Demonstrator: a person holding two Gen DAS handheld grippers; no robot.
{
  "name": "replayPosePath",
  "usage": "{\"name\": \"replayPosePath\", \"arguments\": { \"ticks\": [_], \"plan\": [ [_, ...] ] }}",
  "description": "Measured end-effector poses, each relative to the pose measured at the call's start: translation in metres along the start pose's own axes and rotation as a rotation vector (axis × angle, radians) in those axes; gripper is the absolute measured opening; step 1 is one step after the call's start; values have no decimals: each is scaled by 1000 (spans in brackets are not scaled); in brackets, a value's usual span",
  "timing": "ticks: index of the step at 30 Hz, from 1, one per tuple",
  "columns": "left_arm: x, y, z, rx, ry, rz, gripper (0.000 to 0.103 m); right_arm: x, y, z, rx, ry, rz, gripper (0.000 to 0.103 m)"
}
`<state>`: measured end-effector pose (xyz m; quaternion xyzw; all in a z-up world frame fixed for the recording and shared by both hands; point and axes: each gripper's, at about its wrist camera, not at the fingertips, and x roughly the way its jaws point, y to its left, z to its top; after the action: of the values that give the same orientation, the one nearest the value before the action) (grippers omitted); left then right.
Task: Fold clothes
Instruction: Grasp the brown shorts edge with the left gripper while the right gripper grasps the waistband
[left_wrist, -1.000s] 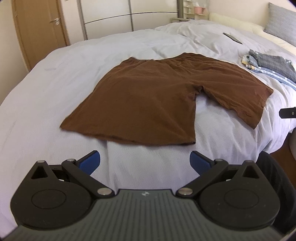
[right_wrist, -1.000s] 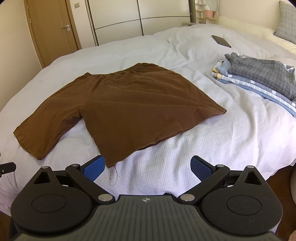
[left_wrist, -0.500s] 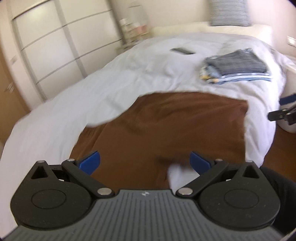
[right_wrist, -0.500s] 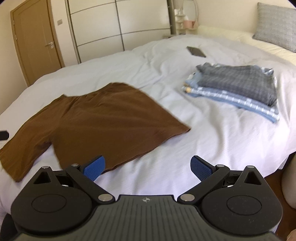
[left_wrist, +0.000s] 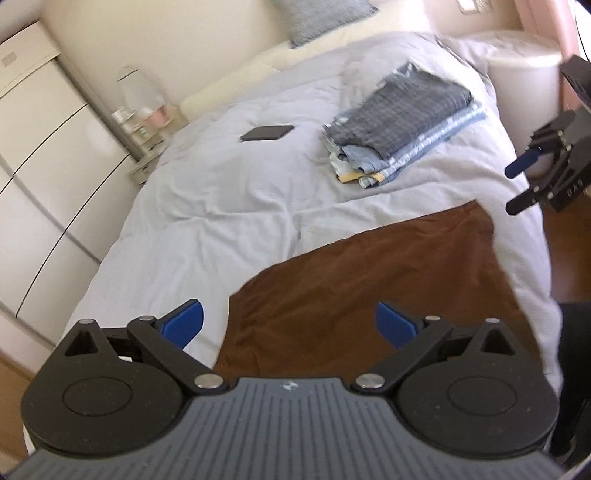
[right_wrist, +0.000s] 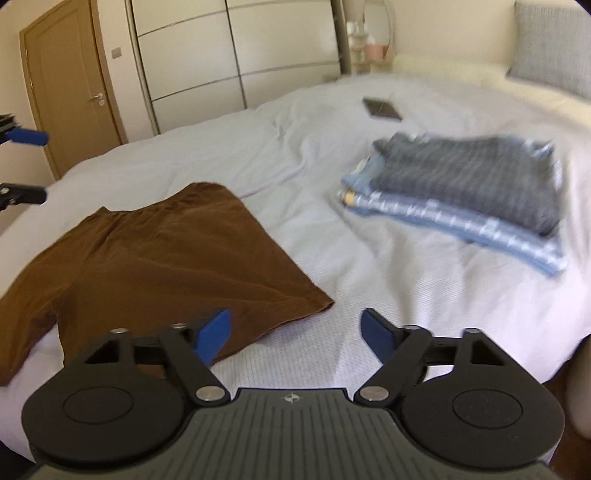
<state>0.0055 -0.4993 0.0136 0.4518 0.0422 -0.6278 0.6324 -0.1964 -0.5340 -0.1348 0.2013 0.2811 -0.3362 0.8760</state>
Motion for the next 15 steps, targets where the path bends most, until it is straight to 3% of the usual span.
{"name": "replayPosePath", "arguments": {
  "ticks": [7, 15],
  "plan": [
    [72, 22, 1, 120, 25, -91, 96, 56, -26, 18, -3, 67, 69, 64],
    [151, 50, -7, 263, 31, -158, 95, 91, -48, 21, 76, 169, 178, 27]
  ]
}}
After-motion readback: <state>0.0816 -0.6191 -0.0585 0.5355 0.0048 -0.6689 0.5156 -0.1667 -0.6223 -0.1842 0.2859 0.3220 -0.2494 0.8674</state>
